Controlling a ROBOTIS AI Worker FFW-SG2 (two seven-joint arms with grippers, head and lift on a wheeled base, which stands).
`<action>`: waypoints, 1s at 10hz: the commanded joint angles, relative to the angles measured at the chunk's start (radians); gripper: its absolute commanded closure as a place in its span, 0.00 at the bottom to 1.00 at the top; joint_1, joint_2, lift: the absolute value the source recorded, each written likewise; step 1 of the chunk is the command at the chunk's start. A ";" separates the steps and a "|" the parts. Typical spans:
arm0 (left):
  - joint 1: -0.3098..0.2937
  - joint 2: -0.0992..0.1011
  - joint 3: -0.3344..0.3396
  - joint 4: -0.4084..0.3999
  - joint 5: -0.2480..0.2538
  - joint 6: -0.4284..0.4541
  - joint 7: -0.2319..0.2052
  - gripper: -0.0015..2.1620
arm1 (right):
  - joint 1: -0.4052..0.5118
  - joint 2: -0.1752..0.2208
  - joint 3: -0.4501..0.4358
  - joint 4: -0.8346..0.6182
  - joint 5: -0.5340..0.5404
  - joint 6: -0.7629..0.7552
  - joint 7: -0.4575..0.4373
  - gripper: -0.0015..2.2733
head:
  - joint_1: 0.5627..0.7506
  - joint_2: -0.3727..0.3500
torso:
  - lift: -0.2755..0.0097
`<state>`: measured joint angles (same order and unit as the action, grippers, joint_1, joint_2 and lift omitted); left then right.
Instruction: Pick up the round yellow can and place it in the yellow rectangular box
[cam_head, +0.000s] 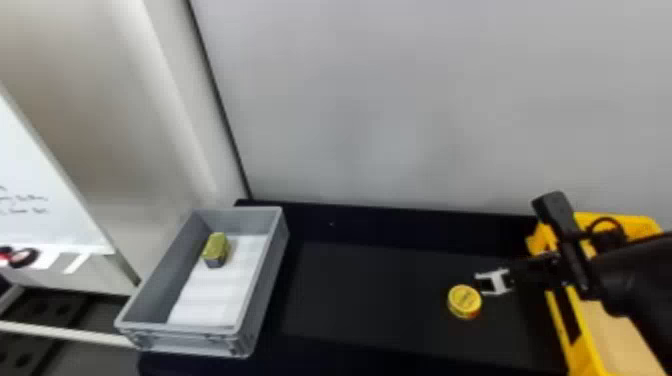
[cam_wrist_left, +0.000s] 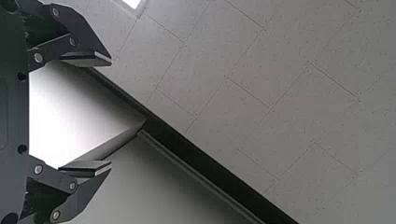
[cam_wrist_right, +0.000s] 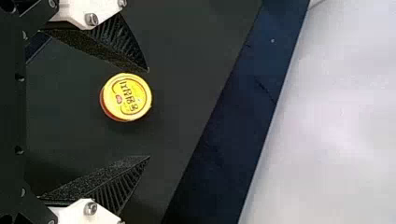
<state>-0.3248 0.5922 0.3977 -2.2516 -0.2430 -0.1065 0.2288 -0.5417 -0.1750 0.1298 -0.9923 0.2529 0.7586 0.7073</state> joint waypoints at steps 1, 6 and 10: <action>-0.008 -0.003 -0.009 0.007 -0.002 -0.010 0.001 0.21 | -0.006 0.034 -0.024 0.129 -0.001 -0.132 -0.055 0.06 | 0.41 0.75 | 0.97; 0.007 -0.001 0.006 0.007 -0.002 -0.030 0.000 0.21 | 0.094 0.106 -0.073 0.135 -0.026 -0.376 -0.208 0.05 | 0.41 0.75 | 0.97; 0.004 0.000 0.004 0.009 -0.002 -0.036 0.001 0.21 | 0.105 0.109 -0.053 0.207 -0.089 -0.413 -0.307 0.05 | 0.41 0.75 | 0.97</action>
<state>-0.3182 0.5918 0.4044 -2.2427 -0.2457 -0.1395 0.2288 -0.4349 -0.0662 0.0728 -0.8244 0.1951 0.3535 0.4182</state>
